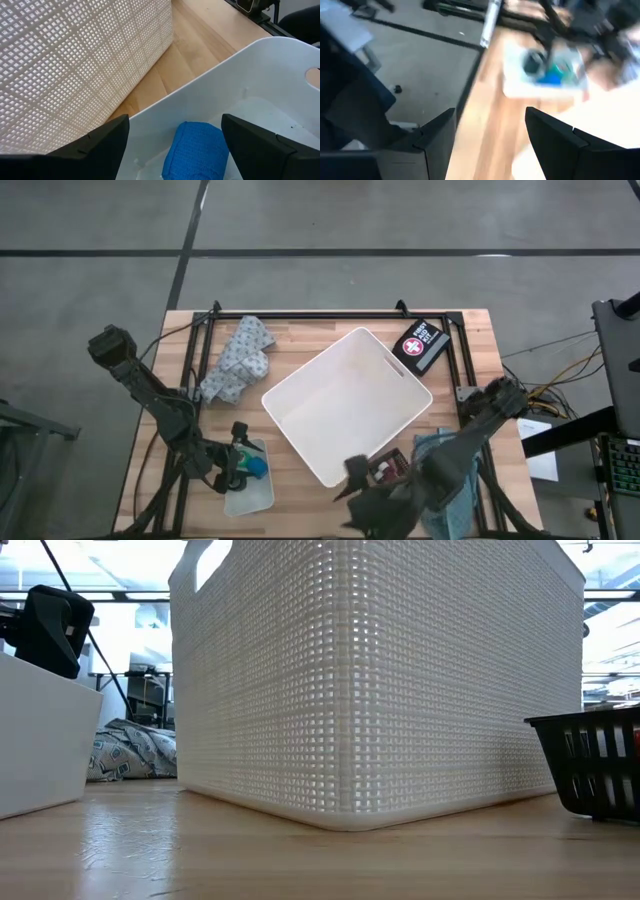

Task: Pick & place medical supplies in basket/bin
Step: Put the blue patient gown into the white laundry bin

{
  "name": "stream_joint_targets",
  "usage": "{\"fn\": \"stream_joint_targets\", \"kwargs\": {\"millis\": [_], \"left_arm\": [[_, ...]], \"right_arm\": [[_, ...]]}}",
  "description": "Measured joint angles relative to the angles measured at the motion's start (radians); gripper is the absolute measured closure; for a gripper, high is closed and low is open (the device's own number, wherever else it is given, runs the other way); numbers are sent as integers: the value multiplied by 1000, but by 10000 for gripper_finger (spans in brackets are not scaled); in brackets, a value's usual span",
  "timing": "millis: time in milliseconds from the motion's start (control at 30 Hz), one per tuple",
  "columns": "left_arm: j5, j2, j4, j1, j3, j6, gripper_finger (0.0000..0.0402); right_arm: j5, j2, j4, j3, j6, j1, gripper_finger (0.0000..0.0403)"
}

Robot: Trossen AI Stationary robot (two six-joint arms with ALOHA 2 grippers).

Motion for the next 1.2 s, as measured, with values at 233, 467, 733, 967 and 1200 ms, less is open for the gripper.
{"fn": "stream_joint_targets", "kwargs": {"millis": [233,467,733,967,1200], "left_arm": [[0,0,0,0,0,0,80],[0,0,0,0,0,0,80],[0,0,0,0,0,0,80],[0,0,0,0,0,0,80],[0,0,0,0,0,0,80]], "right_arm": [[102,-106,-352,0,420,45,170],[87,-197,-706,0,907,114,170],[62,-257,-808,-48,1184,214,170],[91,-260,-802,-142,1181,252,170],[202,-279,-809,-192,882,245,170]]}}
